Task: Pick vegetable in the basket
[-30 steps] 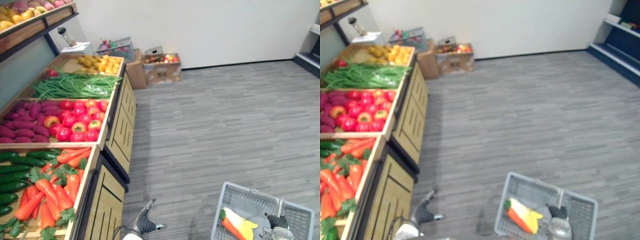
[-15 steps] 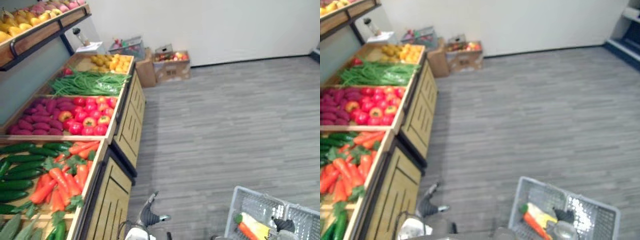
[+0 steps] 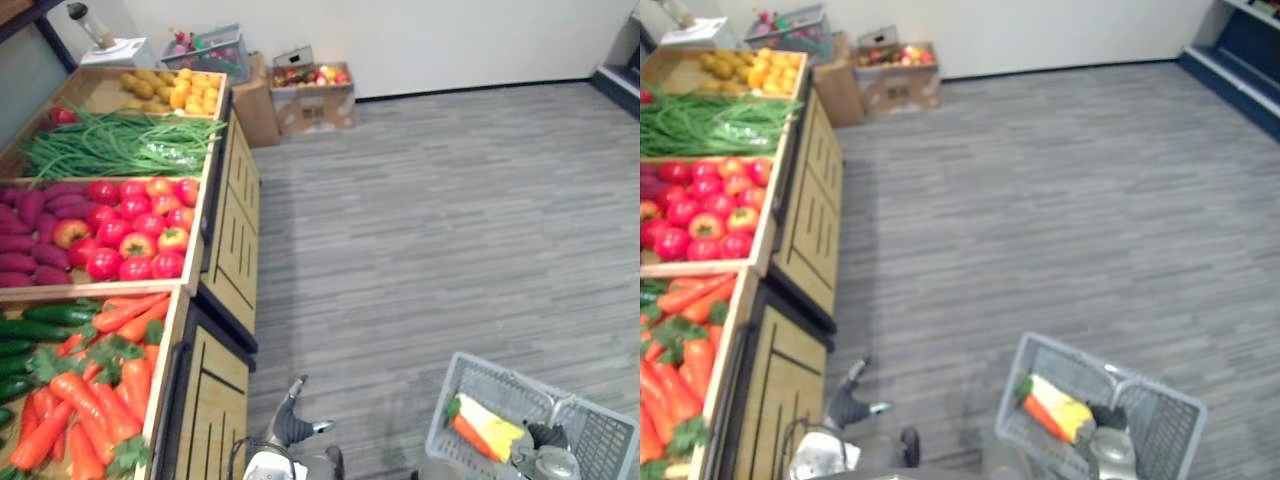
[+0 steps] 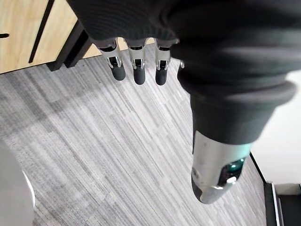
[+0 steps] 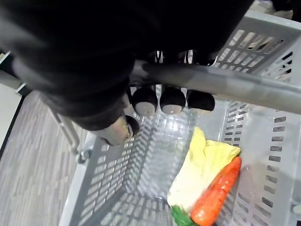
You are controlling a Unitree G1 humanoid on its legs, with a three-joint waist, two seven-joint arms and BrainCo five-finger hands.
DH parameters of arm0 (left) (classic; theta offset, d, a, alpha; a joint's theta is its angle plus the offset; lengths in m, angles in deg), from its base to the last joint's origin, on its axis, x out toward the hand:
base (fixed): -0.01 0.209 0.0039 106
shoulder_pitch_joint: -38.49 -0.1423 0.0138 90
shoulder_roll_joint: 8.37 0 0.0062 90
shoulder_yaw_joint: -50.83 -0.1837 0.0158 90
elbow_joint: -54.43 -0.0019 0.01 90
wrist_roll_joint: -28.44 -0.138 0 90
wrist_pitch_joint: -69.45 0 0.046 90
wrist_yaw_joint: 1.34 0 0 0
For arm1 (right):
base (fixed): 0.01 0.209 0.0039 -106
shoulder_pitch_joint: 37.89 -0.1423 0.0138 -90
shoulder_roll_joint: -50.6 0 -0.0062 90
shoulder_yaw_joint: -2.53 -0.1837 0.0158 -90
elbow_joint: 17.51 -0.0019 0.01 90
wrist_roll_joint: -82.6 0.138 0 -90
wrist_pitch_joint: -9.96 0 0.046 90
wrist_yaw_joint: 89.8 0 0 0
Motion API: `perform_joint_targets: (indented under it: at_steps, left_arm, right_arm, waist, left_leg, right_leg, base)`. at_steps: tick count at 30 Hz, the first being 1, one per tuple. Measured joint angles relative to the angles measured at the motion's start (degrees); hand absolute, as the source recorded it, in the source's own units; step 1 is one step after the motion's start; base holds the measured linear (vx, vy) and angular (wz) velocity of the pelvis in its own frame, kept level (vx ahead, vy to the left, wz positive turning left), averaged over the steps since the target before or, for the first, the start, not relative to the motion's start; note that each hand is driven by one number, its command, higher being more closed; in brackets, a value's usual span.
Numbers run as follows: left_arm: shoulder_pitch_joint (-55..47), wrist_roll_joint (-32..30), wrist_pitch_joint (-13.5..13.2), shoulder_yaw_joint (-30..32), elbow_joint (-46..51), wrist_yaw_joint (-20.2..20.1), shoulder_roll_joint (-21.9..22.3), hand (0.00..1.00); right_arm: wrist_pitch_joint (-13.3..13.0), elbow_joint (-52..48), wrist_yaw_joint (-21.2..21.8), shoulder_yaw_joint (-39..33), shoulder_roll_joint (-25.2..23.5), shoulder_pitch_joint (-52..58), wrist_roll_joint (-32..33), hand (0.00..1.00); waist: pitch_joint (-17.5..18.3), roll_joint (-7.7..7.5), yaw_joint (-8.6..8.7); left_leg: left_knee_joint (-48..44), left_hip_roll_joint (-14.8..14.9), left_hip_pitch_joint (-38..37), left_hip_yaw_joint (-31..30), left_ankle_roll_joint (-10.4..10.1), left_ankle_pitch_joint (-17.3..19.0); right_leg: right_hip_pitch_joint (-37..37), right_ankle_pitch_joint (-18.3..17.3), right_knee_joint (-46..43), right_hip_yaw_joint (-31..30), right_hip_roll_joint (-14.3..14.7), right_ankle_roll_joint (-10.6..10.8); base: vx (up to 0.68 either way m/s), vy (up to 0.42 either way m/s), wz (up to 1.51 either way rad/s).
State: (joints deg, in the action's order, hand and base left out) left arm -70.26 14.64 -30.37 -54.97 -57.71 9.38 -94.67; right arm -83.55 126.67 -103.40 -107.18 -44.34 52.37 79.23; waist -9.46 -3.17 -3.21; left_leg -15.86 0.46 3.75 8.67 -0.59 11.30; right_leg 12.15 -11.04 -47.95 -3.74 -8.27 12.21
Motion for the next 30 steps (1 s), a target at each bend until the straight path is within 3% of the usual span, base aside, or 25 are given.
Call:
perform_joint_targets:
  at_steps: [2, 3, 4, 5, 7, 9, 11, 12, 13, 15, 16, 18, 20, 21, 23, 25, 30]
  left_arm:
    - [-0.2, 0.0, 0.0, -2.1, 0.3, -0.3, -1.3, 0.0]
    - [-0.1, 0.0, -0.1, -3.2, 1.3, -0.5, -1.5, 0.0]
    - [0.0, 0.0, -0.2, -3.5, 1.6, -0.4, -1.4, 0.0]
    - [0.2, 0.0, -0.2, -3.4, 1.5, -0.4, -1.6, 0.0]
    - [0.6, 0.0, -0.2, -3.5, 1.4, -0.4, -1.4, 0.0]
    - [0.8, 0.0, -0.2, -3.0, 1.1, -0.3, -1.4, 0.0]
    - [1.1, 0.0, -0.3, -2.6, 1.0, -0.2, -1.7, 0.0]
    - [1.8, 0.0, -0.1, -2.2, -1.0, 0.0, -1.0, 0.0]
    - [2.4, 0.0, 0.2, -2.7, -2.0, 0.0, 0.9, 0.0]
    - [2.4, 0.0, -0.2, -3.1, -1.9, 0.1, 2.2, 0.0]
    - [2.5, 0.0, -0.2, -3.0, -2.0, 0.1, 2.3, 0.0]
    - [3.9, 0.0, -0.2, -2.8, -1.9, 0.2, 2.3, 0.0]
    - [4.1, 0.1, -0.2, -2.7, -2.0, 0.2, 2.7, 0.0]
    - [3.9, 0.1, -0.2, -3.0, -2.0, 0.2, 2.7, 0.0]
    - [3.1, 0.1, -0.2, -3.2, -2.4, 0.1, 2.9, 0.0]
    - [2.6, 0.1, -0.2, -3.3, -2.9, 0.1, 3.2, 0.0]
    - [3.5, 0.1, 0.0, -3.2, -7.8, 0.1, 3.3, 0.0]
  right_arm:
    - [-0.3, 0.0, -0.1, 0.3, -0.5, 0.3, -0.1, 1.0]
    - [-0.5, 0.0, -0.1, 0.4, -0.8, 0.4, -0.1, 1.0]
    - [-0.5, 0.0, -0.1, 0.3, -0.8, 0.3, -0.1, 1.0]
    - [-0.5, 0.0, -0.1, 0.3, -0.5, -0.3, -0.1, 1.0]
    - [-0.5, 0.0, -0.1, 0.3, -0.1, -0.5, -0.5, 1.0]
    - [-0.6, 0.0, -0.6, -0.1, 0.3, -0.8, -0.6, 1.0]
    - [-0.5, 0.0, -1.4, -1.0, 1.1, -0.6, -0.4, 1.0]
    - [-0.4, 0.7, -1.3, -1.1, 1.9, -0.2, -0.3, 1.0]
    - [-0.2, 0.7, -1.3, -1.2, 2.9, -0.4, -0.3, 1.0]
    - [-0.2, 0.7, -1.3, -1.5, 4.0, -0.6, -0.3, 1.0]
    - [-0.1, 0.8, -1.0, -1.6, 4.0, -0.7, -0.3, 1.0]
    - [0.1, 0.9, -0.8, -1.6, 3.6, -0.3, -0.3, 1.0]
    - [0.2, 1.5, -0.8, -1.8, 3.4, 0.9, -0.1, 1.0]
    - [0.2, 2.0, -0.8, -2.5, 3.4, 1.1, 0.0, 1.0]
    - [0.2, 2.3, -0.8, -3.2, 3.5, 1.1, 0.0, 1.0]
    - [0.3, 2.6, -0.8, -3.5, 3.3, 1.1, 0.3, 1.0]
    - [0.4, 3.1, -0.8, -4.2, 2.4, 1.1, 1.7, 1.0]
  waist:
    - [0.2, -0.26, 0.07]
    - [0.4, 0.05, 0.67]
    - [0.3, -0.25, 0.65]
    - [-0.1, 0.03, 0.53]
    - [-0.3, 0.92, 0.74]
    - [0.0, 1.09, 1.02]
    - [1.0, -0.37, 1.12]
    - [1.5, 0.0, 1.15]
    - [2.0, 2.48, 1.26]
    - [2.5, 5.38, 1.36]
    - [2.7, 5.7, 1.37]
    - [2.7, 6.04, 1.67]
    - [2.7, 6.07, 1.63]
    - [2.6, 5.93, 1.62]
    - [2.6, 5.94, 1.57]
    - [2.5, 5.96, 1.54]
    - [2.7, 6.36, 1.78]
  left_leg:
    - [1.3, 0.1, -3.6, -1.5, 0.4, 0.9]
    - [2.6, 0.5, -5.6, -3.1, 0.6, 0.9]
    - [3.3, 0.5, -6.3, -3.7, 0.6, 0.9]
    - [4.8, 1.0, -7.9, -4.9, 0.5, 0.9]
    - [5.9, 2.8, -9.3, -6.8, 0.3, 0.8]
    - [5.9, 4.4, -9.3, -9.4, -1.5, 1.3]
    - [5.9, 5.0, -9.2, -11.3, -5.1, 3.1]
    - [5.7, 6.3, -9.5, -13.0, -7.4, 4.5]
    - [5.6, 9.3, -8.9, -14.0, -8.7, 3.7]
    - [5.6, 12.1, -8.9, -14.1, -9.8, 1.2]
    - [5.3, 12.6, -8.7, -14.2, -10.1, 0.0]
    - [0.3, 13.5, -5.2, -16.0, -9.5, -3.2]
    - [-6.2, 14.3, -1.9, -15.0, -7.5, -6.5]
    - [-8.0, 15.1, -0.9, -11.4, -6.8, -9.5]
    - [-8.2, 16.1, -0.8, -6.6, -5.6, -11.9]
    - [-6.3, 16.0, -1.1, -4.0, -6.2, -10.6]
    - [7.1, 12.5, -5.1, -4.8, -7.2, -8.1]
  right_leg:
    - [1.4, 7.0, -6.4, 0.8, 0.2, -0.2]
    - [2.9, 4.8, -9.6, 3.1, -1.6, -3.7]
    - [3.6, 2.4, -9.3, 4.6, -2.6, -5.9]
    - [4.2, -0.7, -5.8, 7.6, -4.2, -6.8]
    - [4.1, -1.2, 5.8, 8.7, -4.4, -7.1]
    - [3.6, 0.3, 21.4, 5.1, -5.1, -5.6]
    - [3.5, 4.6, 29.6, 2.1, -6.4, -4.8]
    - [3.6, 8.5, 28.6, 3.2, -6.5, 0.0]
    - [3.1, 7.0, 27.7, 6.1, -4.2, -1.9]
    - [2.4, 5.3, 26.7, 8.4, -2.1, -3.8]
    - [2.1, 4.8, 26.4, 9.0, -1.6, -4.3]
    - [-0.7, 3.9, 27.4, 12.6, -0.9, -5.8]
    - [-4.4, 3.4, 29.7, 15.6, -0.8, -6.7]
    - [-6.9, 3.3, 31.9, 17.0, -0.7, -7.0]
    - [-9.4, 4.0, 34.9, 18.3, -0.7, -7.1]
    - [-10.8, 5.0, 38.0, 18.8, -0.5, -6.7]
    - [-10.6, 7.7, 41.2, 18.9, -0.1, -5.6]
  base:
    - [0.32, 0.012, 0.3]
    - [0.34, -0.038, 0.51]
    - [0.4, -0.078, 0.66]
    - [0.32, -0.084, 0.4]
    - [0.29, -0.156, 0.53]
    - [0.28, -0.265, 0.8]
    - [0.32, -0.463, 0.68]
    - [0.33, -0.532, 0.6]
    - [0.26, -0.417, 0.54]
    - [0.19, -0.303, 0.33]
    - [0.16, -0.333, 0.49]
    - [0.1, -0.339, 0.65]
    - [0.06, -0.233, 0.69]
    - [0.05, -0.162, 0.52]
    - [0.03, -0.131, 0.37]
    - [0.01, -0.041, 0.19]
    - [0.06, 0.104, 0.03]
